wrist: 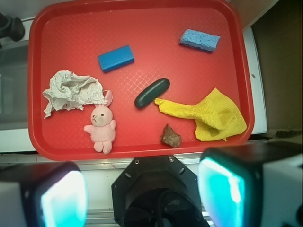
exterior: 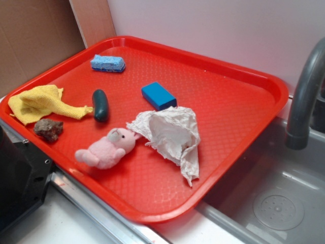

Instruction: Grab the blue block.

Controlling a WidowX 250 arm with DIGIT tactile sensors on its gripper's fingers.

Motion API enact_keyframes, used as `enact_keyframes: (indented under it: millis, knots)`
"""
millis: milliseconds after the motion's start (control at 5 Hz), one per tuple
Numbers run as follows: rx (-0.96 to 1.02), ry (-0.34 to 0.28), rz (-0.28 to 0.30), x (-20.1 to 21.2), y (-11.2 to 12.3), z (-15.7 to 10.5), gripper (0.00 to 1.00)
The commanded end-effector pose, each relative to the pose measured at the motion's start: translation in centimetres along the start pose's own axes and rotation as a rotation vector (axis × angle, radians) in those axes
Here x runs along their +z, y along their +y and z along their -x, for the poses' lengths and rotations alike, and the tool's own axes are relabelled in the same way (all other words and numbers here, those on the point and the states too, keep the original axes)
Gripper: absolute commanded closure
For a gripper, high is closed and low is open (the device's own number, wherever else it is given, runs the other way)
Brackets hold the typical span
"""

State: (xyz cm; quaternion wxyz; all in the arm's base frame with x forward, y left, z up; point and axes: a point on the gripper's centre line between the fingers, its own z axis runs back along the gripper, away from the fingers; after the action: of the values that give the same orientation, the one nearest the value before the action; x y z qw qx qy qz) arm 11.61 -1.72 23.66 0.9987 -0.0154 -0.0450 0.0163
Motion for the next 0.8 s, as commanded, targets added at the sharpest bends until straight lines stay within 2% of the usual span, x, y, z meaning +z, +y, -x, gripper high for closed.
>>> enact_keyframes:
  millis: [0,200,400,600]
  knots:
    - [0.0,0.0,0.0,0.0,0.0,0.0,0.0]
    - [0.047,0.013,0.014,-5.1,-1.7,-4.5,0.0]
    - [0.106,0.137,-0.014,-8.9,-3.5,-8.6,0.0]
    - [0.353,-0.049,-0.072,-12.0,-2.1,-13.0,0.0]
